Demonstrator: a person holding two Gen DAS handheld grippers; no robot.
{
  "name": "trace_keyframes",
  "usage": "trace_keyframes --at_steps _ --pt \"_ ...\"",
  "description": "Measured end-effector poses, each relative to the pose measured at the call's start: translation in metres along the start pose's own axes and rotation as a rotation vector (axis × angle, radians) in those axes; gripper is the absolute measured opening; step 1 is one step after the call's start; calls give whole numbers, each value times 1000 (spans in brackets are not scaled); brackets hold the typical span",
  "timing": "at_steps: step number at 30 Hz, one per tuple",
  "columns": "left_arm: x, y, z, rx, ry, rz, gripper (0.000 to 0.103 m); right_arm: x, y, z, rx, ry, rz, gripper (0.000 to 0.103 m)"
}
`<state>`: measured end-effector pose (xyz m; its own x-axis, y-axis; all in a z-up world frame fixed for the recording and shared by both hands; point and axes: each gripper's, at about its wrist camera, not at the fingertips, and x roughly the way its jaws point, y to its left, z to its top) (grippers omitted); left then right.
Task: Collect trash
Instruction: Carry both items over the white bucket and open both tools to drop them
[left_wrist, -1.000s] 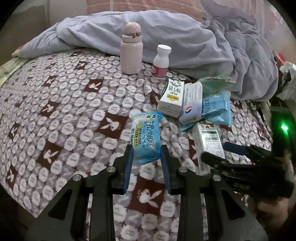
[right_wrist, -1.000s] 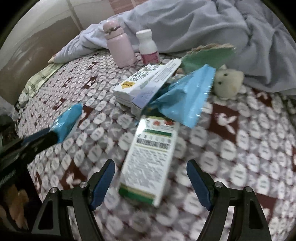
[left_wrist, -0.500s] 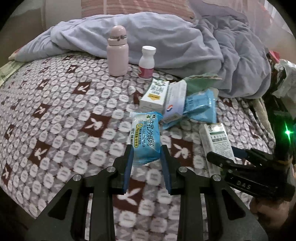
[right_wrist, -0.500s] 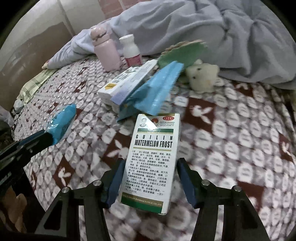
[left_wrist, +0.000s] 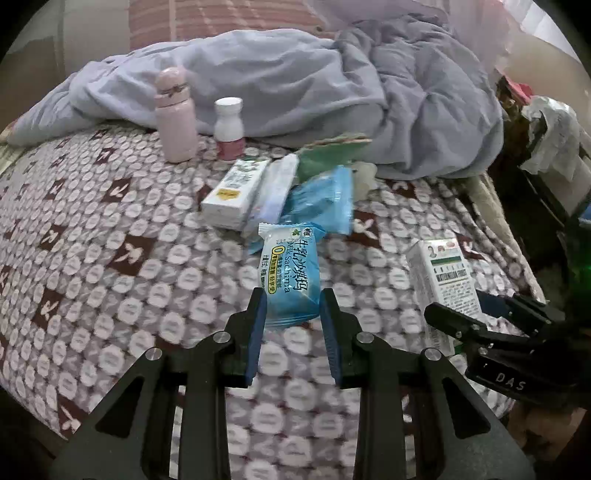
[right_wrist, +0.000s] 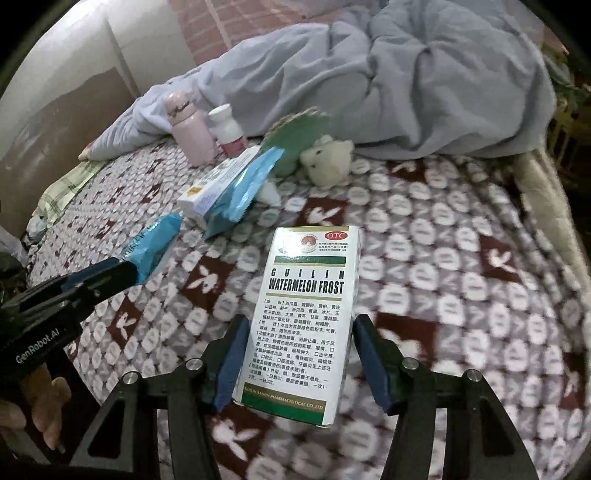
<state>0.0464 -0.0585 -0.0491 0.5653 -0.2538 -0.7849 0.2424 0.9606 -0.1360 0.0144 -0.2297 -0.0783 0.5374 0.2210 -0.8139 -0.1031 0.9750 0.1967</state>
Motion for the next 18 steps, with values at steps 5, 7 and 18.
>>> trace_keyframes --at_steps 5,7,18 --pt "0 -27 3 29 -6 -25 27 -22 -20 -3 12 -33 -24 57" --pt "0 -39 4 42 -9 -37 27 -29 -28 -5 18 -45 -36 57" --pt "9 -114 11 133 -1 -120 27 -66 -94 -19 98 -86 -106 57"
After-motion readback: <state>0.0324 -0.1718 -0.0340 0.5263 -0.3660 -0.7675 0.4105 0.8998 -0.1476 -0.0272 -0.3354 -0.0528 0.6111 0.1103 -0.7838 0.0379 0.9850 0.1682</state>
